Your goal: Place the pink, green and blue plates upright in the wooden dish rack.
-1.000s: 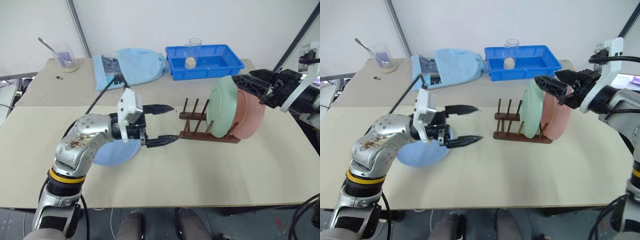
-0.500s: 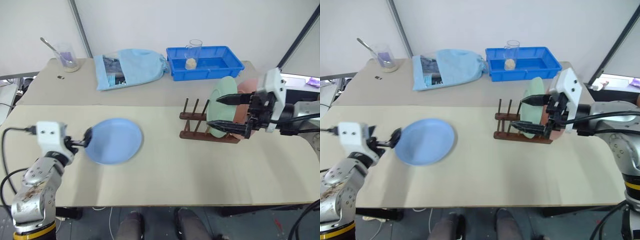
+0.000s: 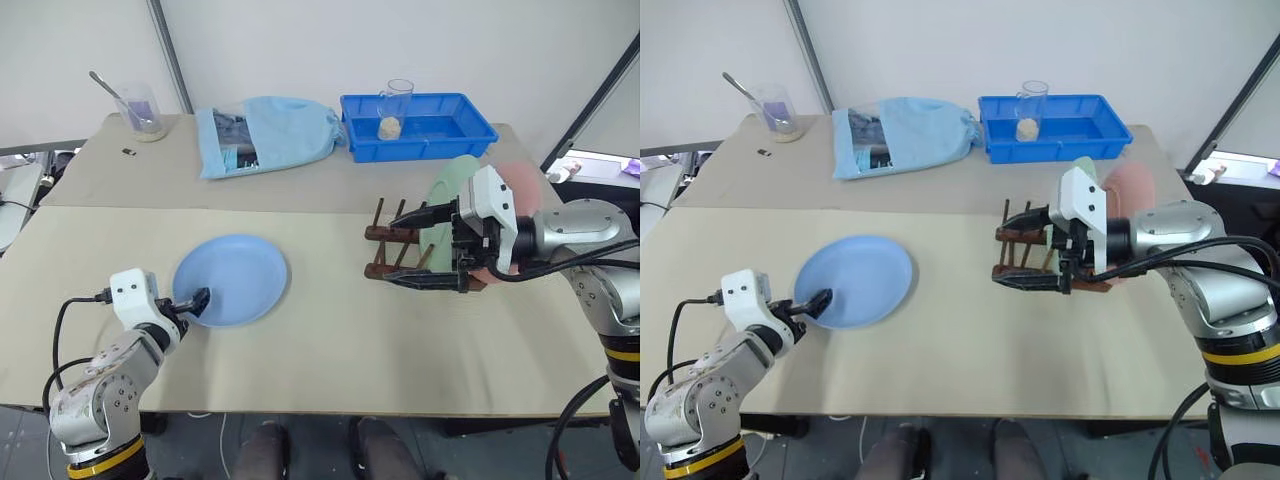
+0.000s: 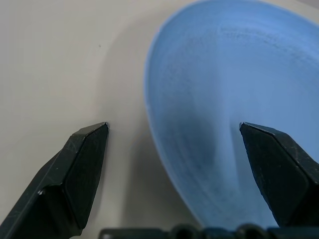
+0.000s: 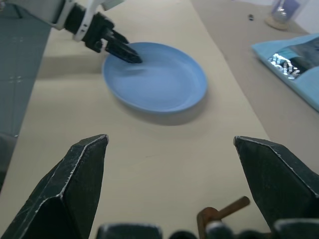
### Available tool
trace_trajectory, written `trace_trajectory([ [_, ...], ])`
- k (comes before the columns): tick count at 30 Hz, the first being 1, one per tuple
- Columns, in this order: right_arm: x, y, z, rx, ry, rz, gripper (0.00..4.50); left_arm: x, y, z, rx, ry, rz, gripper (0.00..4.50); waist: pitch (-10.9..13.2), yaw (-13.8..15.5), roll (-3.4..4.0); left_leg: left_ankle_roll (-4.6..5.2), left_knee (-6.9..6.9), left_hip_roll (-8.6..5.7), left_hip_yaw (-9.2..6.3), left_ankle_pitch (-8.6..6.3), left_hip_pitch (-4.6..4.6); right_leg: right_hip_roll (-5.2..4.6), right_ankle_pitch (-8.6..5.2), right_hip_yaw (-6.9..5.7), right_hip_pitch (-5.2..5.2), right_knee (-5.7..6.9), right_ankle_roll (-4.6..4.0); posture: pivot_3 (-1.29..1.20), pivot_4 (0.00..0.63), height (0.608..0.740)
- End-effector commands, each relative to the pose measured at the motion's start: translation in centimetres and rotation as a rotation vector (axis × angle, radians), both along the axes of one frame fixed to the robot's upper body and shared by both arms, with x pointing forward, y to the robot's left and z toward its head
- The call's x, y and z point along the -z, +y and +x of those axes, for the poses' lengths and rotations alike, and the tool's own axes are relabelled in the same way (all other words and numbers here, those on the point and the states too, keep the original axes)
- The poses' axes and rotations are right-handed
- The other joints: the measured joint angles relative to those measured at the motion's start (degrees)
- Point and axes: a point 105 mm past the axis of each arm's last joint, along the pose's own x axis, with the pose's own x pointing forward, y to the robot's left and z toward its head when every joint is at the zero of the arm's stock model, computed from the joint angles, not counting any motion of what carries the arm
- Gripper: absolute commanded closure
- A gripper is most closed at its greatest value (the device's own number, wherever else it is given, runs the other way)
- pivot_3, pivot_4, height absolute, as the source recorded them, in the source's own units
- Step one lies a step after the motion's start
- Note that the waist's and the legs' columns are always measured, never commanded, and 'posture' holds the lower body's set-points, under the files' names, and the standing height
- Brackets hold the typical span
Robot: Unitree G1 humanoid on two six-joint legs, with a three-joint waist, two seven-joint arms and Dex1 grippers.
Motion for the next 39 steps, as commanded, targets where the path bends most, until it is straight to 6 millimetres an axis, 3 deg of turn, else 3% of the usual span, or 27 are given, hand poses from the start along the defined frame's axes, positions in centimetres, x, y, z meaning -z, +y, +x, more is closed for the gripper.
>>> trace_trajectory([
  [1,-0.9,0.6,-0.6,-0.054,-0.065,-0.015,0.00,0.0,-1.3,-0.1,0.043,0.022,-0.024,0.52,0.0,0.0,0.00,0.00,0.00,-0.01,0.00,0.00,0.00,-0.01,0.00,0.00,0.01,0.00,0.01,0.00,0.150,0.737],
  [3,-0.9,0.8,-0.5,-0.063,-0.070,-0.020,0.00,0.1,-1.3,-0.2,0.041,0.035,-0.039,1.26,0.0,0.0,0.00,0.00,0.04,-0.03,0.00,0.00,0.00,-0.02,0.02,0.01,0.02,0.00,0.04,0.00,0.150,0.737],
  [6,-0.9,1.1,-0.6,-0.083,-0.080,-0.031,0.00,0.0,-1.3,-0.2,0.021,0.040,-0.062,2.75,0.0,0.0,-0.02,-0.01,0.07,-0.03,0.01,0.00,0.05,-0.03,0.04,0.02,0.06,0.00,0.06,0.00,0.150,0.737],
  [10,-0.3,2.1,-0.6,-0.124,-0.117,-0.074,0.00,-1.5,-1.7,0.8,0.006,-0.011,-0.088,4.46,0.0,0.0,-0.06,-0.01,0.07,-0.03,-0.03,0.00,0.06,-0.01,0.05,-0.01,0.07,0.02,0.06,0.00,0.150,0.737],
  [14,0.9,3.7,-0.1,-0.157,-0.188,-0.137,0.00,-4.8,-3.6,2.8,0.041,-0.109,-0.106,4.46,0.0,-0.1,-0.10,-0.02,0.07,-0.04,-0.02,0.01,0.04,0.00,0.06,0.00,0.07,0.01,0.06,0.00,0.150,0.737],
  [18,2.5,6.6,2.1,-0.142,-0.317,-0.221,0.00,-8.1,-5.6,4.9,0.065,-0.176,-0.110,4.46,0.0,-0.3,-0.22,-0.04,0.09,-0.04,-0.07,0.03,0.02,0.07,0.16,0.00,0.06,0.02,0.12,0.00,0.150,0.737],
  [25,3.8,10.5,5.3,-0.109,-0.534,-0.310,0.00,-11.2,-7.0,6.6,0.068,-0.239,-0.115,4.46,0.0,-0.6,-0.22,-0.05,0.01,-0.05,-0.08,0.03,-0.06,0.09,0.58,0.01,-0.04,0.00,0.03,0.00,0.150,0.737],
  [29,4.5,11.2,6.6,-0.116,-0.660,-0.388,1.17,-11.6,-6.9,6.6,0.044,-0.250,-0.105,4.50,0.0,-0.5,-0.22,-0.10,-0.04,-0.07,-0.12,0.01,-0.21,0.06,0.58,0.01,-0.15,-0.02,0.02,0.00,0.150,0.737],
  [38,4.8,12.0,7.7,-0.120,-0.758,-0.407,4.35,-11.3,-6.6,6.2,0.022,-0.230,-0.140,4.50,0.0,-0.6,-0.22,-0.13,-0.04,-0.12,-0.21,0.00,-0.31,0.03,0.60,0.00,-0.21,0.00,0.05,0.00,0.150,0.737],
  [39,4.8,12.1,7.7,-0.119,-0.766,-0.408,4.47,-11.1,-6.4,6.1,0.023,-0.222,-0.133,4.50,0.0,-0.6,-0.22,-0.13,-0.04,-0.11,-0.22,0.00,-0.30,0.04,0.60,-0.01,-0.21,0.01,0.05,0.00,0.150,0.737],
])
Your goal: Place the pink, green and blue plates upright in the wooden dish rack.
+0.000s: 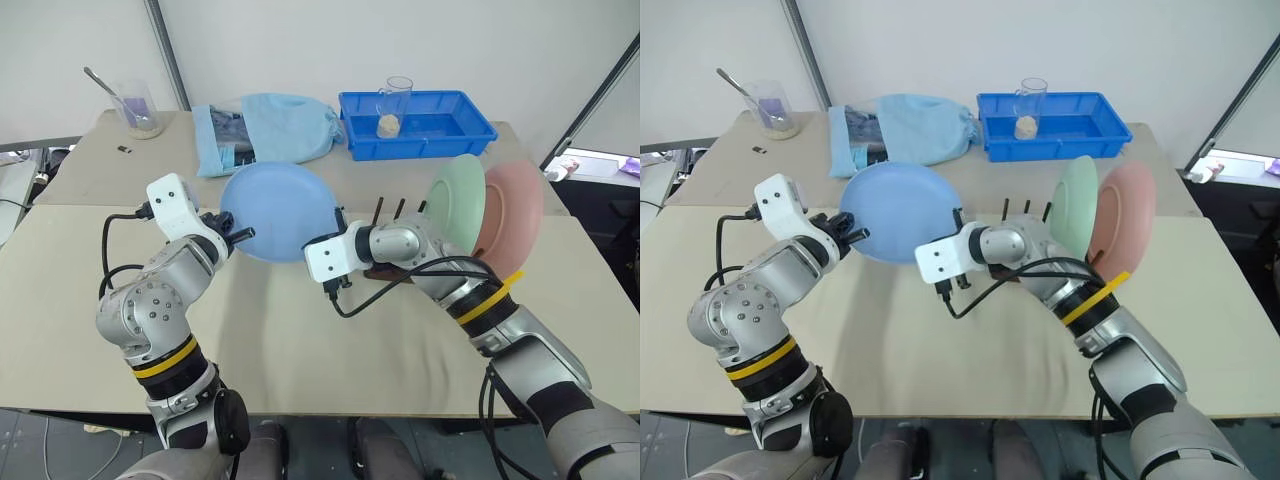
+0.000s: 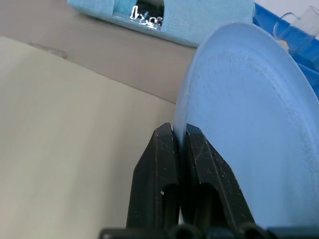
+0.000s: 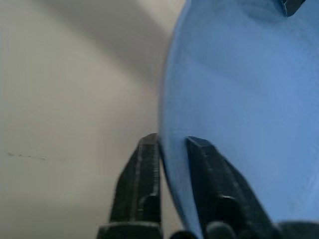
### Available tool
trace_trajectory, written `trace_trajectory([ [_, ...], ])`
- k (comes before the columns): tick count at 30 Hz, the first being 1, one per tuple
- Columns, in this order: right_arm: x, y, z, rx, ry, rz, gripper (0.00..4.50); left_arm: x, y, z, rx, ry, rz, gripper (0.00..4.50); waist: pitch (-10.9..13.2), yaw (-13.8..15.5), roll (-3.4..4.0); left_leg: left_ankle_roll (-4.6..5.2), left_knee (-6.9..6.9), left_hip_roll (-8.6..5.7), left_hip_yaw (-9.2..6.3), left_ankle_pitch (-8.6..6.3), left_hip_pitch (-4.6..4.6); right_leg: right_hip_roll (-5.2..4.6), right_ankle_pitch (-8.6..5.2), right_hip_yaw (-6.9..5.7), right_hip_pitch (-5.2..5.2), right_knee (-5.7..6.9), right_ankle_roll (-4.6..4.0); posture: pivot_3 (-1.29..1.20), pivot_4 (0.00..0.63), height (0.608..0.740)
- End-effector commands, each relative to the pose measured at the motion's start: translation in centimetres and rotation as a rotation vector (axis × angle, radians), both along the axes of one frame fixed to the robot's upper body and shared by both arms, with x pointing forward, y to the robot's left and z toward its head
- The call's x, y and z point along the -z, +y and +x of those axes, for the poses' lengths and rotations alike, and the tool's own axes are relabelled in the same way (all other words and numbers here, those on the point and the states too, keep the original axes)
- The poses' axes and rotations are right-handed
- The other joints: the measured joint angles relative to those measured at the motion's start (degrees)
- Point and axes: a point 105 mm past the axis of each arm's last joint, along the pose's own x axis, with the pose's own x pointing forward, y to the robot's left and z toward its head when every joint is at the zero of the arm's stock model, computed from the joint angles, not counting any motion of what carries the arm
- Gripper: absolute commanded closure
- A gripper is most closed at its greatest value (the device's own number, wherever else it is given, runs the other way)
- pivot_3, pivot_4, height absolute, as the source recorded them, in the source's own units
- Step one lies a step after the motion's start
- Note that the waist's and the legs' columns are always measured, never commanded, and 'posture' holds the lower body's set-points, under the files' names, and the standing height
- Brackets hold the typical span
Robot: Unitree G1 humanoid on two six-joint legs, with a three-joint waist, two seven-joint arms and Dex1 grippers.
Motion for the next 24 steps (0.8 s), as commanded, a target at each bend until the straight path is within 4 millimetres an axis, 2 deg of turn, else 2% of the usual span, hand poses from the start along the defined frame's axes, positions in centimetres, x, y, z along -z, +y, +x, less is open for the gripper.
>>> trace_trajectory([
  [1,-1.6,0.6,0.4,-0.017,-0.079,0.029,4.47,-1.4,0.0,-0.6,0.017,-0.049,0.028,4.50,0.0,-0.2,0.00,-0.01,0.00,0.00,-0.02,0.00,0.00,0.00,0.00,0.00,0.00,0.00,0.00,0.00,0.150,0.737],
  [4,-1.5,0.6,0.7,-0.012,-0.097,0.022,4.50,-1.1,-0.1,-1.1,0.086,-0.032,0.015,3.44,0.0,-0.7,0.00,-0.03,0.00,0.00,-0.03,0.02,0.01,0.00,0.00,-0.01,0.01,0.01,0.00,0.00,0.150,0.737],
  [8,-1.4,0.4,1.2,0.002,-0.116,0.012,4.50,-1.3,0.7,-2.2,0.214,-0.034,-0.035,1.58,0.0,-1.2,0.00,-0.06,0.01,-0.01,-0.08,0.04,0.00,0.00,0.01,-0.01,0.01,0.03,0.01,0.00,0.150,0.737],
  [11,-1.5,0.3,1.6,0.019,-0.128,0.022,4.50,-2.8,2.0,-3.6,0.370,-0.114,-0.039,0.17,0.0,-1.9,-0.01,-0.06,0.00,0.01,-0.12,0.04,0.01,0.04,0.00,-0.02,-0.04,0.07,0.00,0.00,0.150,0.737],
  [12,-1.7,0.4,1.8,0.024,-0.132,0.034,4.50,-3.6,2.2,-4.2,0.436,-0.157,-0.032,0.03,0.0,-2.3,-0.01,-0.07,-0.03,0.01,-0.13,0.04,0.02,0.04,-0.01,-0.02,-0.08,0.13,-0.02,0.00,0.150,0.737],
  [14,-2.6,0.6,1.9,0.029,-0.140,0.086,4.50,-4.9,2.6,-5.5,0.536,-0.222,0.022,0.03,0.0,-2.7,-0.02,-0.15,-0.11,0.02,-0.15,0.09,-0.01,0.04,-0.03,-0.02,-0.19,0.19,-0.05,0.00,0.150,0.737],
  [18,-6.9,1.1,2.0,0.075,-0.099,0.349,4.50,-6.2,3.7,-6.5,0.624,-0.293,0.187,0.03,0.0,-2.7,-0.04,-0.38,-0.43,0.00,-0.14,0.23,-0.03,0.02,-0.05,0.00,-0.46,0.25,-0.17,0.00,0.150,0.737],
  [21,-9.7,0.0,2.1,0.132,-0.045,0.529,4.50,-6.5,3.0,-7.0,0.722,-0.341,0.276,0.03,0.0,-2.1,-0.05,-0.46,-0.49,0.02,-0.13,0.28,-0.08,0.01,-0.11,-0.02,-0.57,0.38,-0.27,0.00,0.150,0.737],
  [24,-12.3,-1.5,1.3,0.163,0.076,0.731,4.50,-5.9,1.6,-7.6,0.852,-0.350,0.369,0.03,0.0,-1.4,-0.06,-0.52,-0.50,0.03,-0.09,0.31,-0.12,-0.04,-0.11,-0.05,-0.61,0.37,-0.28,0.00,0.150,0.737],
])
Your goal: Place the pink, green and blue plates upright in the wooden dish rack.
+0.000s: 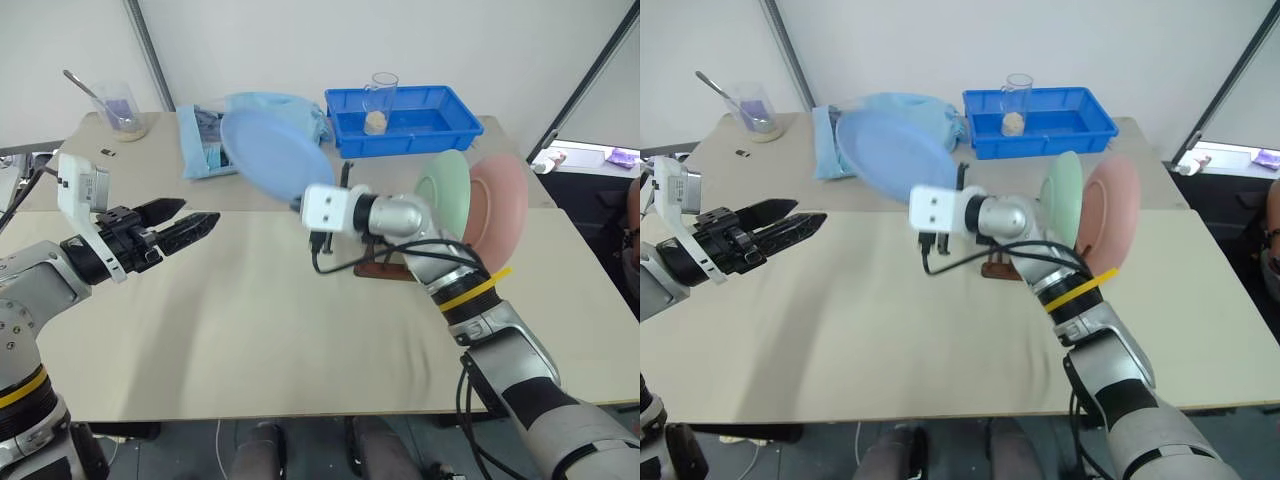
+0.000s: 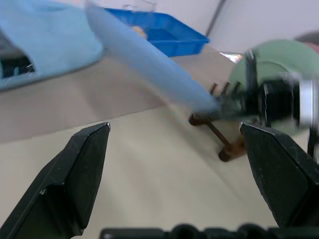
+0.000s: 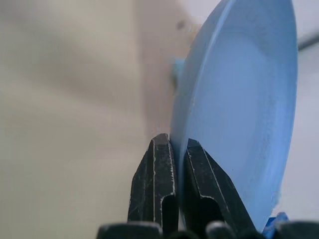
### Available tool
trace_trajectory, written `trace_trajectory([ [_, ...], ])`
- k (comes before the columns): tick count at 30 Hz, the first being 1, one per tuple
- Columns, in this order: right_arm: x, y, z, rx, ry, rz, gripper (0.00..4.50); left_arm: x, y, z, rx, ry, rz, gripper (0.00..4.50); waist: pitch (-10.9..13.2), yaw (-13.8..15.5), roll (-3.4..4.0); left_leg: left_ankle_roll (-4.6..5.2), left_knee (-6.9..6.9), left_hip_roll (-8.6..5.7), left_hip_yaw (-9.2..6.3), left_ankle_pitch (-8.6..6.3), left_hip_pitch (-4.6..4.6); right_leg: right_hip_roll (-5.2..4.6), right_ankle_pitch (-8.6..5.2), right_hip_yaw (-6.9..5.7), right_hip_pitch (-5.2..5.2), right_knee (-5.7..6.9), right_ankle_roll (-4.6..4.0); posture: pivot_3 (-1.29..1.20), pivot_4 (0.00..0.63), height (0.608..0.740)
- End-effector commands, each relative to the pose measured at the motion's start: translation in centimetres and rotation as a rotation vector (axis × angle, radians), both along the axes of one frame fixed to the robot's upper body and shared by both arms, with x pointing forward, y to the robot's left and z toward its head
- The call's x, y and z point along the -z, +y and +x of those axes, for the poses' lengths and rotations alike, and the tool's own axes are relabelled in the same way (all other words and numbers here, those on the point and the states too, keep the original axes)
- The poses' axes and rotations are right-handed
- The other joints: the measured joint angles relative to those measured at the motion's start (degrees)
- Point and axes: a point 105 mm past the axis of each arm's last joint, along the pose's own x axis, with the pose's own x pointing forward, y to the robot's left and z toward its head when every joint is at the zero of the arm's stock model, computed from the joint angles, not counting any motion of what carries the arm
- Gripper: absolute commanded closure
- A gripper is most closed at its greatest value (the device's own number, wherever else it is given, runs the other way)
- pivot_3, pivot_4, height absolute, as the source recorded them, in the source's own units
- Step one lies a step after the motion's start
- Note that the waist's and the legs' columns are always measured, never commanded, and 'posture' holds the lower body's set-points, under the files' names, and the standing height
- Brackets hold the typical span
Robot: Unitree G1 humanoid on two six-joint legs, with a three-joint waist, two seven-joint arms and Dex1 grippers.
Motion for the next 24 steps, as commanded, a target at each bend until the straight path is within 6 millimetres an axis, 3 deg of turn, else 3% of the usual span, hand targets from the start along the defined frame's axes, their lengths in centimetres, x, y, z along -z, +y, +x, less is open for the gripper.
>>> trace_trajectory([
  [1,-4.8,-1.8,-1.4,-0.011,0.063,0.266,4.50,-0.1,-1.6,-0.7,0.124,-0.092,0.128,0.03,0.0,0.3,0.00,0.00,0.00,-0.01,0.05,0.00,0.00,-0.03,0.00,0.01,0.00,-0.01,0.00,0.00,0.150,0.737],
  [6,-7.3,-4.0,-4.7,-0.088,0.288,0.550,4.50,0.8,-3.1,0.2,0.169,-0.186,0.200,0.03,0.0,0.8,0.00,0.01,-0.09,0.06,0.12,0.00,-0.02,0.00,-0.03,-0.02,-0.07,-0.04,-0.04,0.00,0.150,0.737],
  [13,-6.2,-7.5,-8.8,-0.026,0.517,0.638,4.50,2.1,-6.8,-0.4,0.382,-0.334,0.342,0.03,0.0,1.1,0.00,0.02,-0.12,0.06,0.25,0.01,-0.06,0.01,-0.05,-0.01,-0.08,-0.10,-0.05,0.00,0.150,0.737],
  [18,-6.7,-9.3,-9.3,0.085,0.568,0.755,4.50,1.8,-8.0,-0.1,0.454,-0.368,0.320,0.03,0.0,0.5,0.00,0.06,-0.11,0.10,0.28,0.03,-0.02,0.08,-0.05,0.00,-0.10,-0.07,-0.02,0.00,0.150,0.737],
  [24,-5.3,-10.6,-9.5,0.183,0.685,0.836,4.50,1.0,-9.4,0.0,0.548,-0.382,0.265,0.03,0.0,0.4,0.00,0.14,-0.11,0.11,0.24,0.08,-0.01,0.14,-0.09,0.01,-0.09,0.01,0.04,0.00,0.150,0.737],
])
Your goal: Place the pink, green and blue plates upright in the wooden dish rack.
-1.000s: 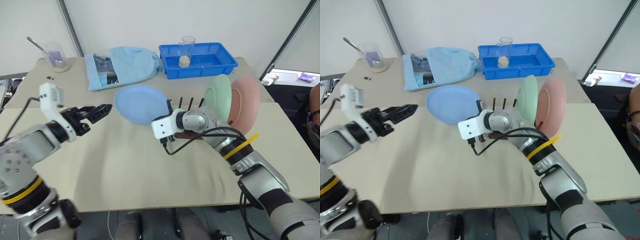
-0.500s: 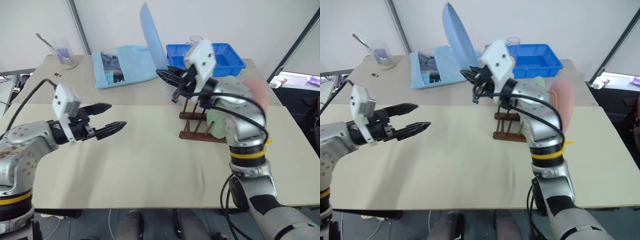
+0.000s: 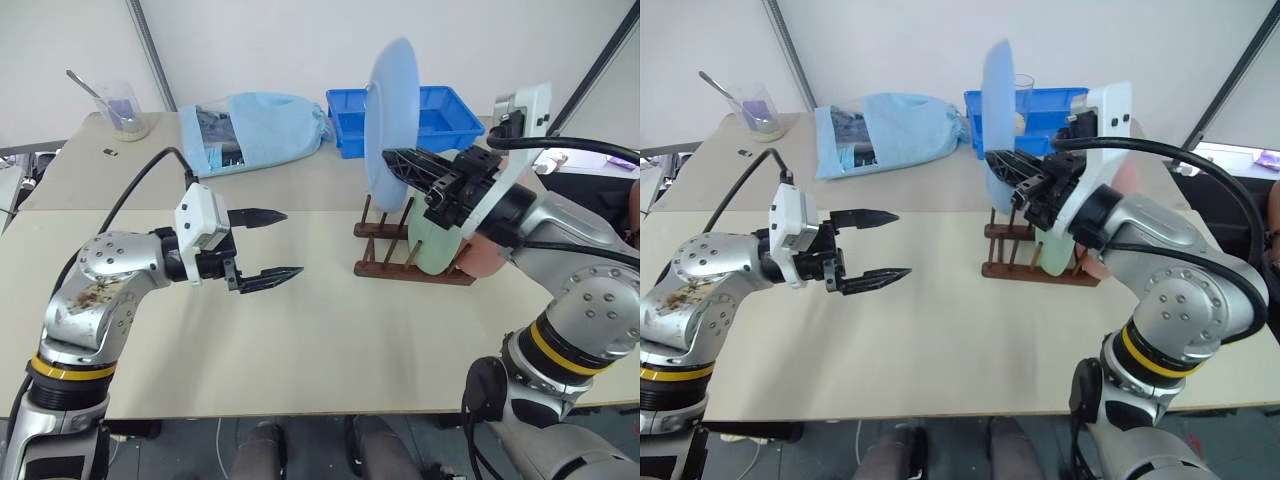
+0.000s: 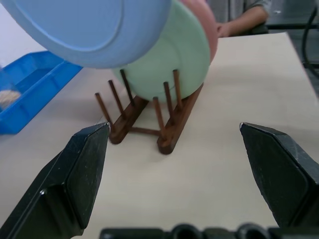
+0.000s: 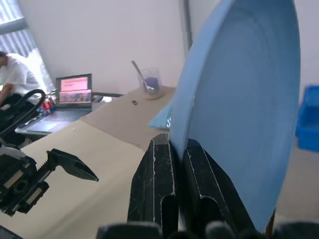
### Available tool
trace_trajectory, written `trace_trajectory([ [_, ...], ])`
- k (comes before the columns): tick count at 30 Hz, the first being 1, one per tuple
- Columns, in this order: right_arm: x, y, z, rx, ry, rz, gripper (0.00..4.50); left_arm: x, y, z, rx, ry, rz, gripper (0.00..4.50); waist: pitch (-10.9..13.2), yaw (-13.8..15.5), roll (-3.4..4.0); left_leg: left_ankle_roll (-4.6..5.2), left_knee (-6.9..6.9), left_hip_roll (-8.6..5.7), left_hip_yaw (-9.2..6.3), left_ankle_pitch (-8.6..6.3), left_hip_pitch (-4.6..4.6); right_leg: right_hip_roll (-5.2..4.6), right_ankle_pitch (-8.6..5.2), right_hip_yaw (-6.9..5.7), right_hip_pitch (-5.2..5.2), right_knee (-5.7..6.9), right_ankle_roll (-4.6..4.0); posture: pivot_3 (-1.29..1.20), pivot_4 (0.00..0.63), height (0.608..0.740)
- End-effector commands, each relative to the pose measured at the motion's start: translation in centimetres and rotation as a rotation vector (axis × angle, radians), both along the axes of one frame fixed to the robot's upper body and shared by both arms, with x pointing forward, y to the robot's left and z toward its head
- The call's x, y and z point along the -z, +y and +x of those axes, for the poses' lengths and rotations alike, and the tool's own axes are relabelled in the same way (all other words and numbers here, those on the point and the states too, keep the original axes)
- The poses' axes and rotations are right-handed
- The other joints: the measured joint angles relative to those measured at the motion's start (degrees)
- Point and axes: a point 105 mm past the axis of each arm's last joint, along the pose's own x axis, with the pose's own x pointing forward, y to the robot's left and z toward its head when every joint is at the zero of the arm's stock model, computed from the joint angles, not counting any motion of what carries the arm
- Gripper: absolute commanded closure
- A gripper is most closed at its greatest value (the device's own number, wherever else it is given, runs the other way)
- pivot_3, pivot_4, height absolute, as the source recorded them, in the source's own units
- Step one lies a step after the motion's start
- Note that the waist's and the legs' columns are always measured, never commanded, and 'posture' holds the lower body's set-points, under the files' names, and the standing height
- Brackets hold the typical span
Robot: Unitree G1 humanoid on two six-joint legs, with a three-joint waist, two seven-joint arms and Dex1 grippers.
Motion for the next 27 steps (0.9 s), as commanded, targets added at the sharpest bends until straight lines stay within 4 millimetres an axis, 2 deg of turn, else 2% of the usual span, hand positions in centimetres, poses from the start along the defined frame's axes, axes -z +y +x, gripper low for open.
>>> trace_trajectory([
  [1,-0.4,-0.5,-0.7,0.015,0.009,0.042,4.50,-1.1,-0.9,-0.4,0.081,-0.005,-0.027,0.03,0.0,0.0,0.00,0.00,0.00,-0.01,-0.01,0.00,-0.01,0.00,0.00,0.00,0.00,0.00,0.00,0.00,0.150,0.737],
  [9,0.8,-1.2,-0.1,0.021,0.093,0.081,4.50,-1.5,-1.4,-1.0,0.187,0.067,-0.036,0.03,0.0,-0.1,0.00,0.01,0.00,-0.03,-0.06,0.00,-0.08,0.00,-0.10,0.02,0.00,-0.07,0.17,0.00,0.150,0.737],
  [18,2.3,-2.0,0.8,0.021,0.189,0.062,4.50,-1.4,-1.6,-1.1,0.192,0.056,-0.041,0.03,0.0,0.0,0.00,0.02,0.00,-0.05,-0.10,0.01,-0.10,0.00,-0.12,0.02,0.01,-0.07,0.20,0.00,0.150,0.737],
  [25,2.6,-2.2,1.5,0.031,0.235,0.069,4.50,-1.4,-1.8,-0.9,0.174,0.050,-0.052,0.03,0.0,0.0,0.00,0.02,0.00,-0.06,-0.12,0.01,-0.15,0.00,-0.12,0.02,0.01,-0.10,0.21,0.00,0.150,0.737],
  [27,2.6,-2.3,1.7,0.051,0.239,0.065,3.67,-1.4,-1.8,-0.9,0.172,0.049,-0.054,0.00,0.0,0.0,0.00,0.02,0.00,-0.06,-0.14,0.01,-0.15,0.00,-0.12,0.02,0.01,-0.11,0.21,0.00,0.150,0.737],
])
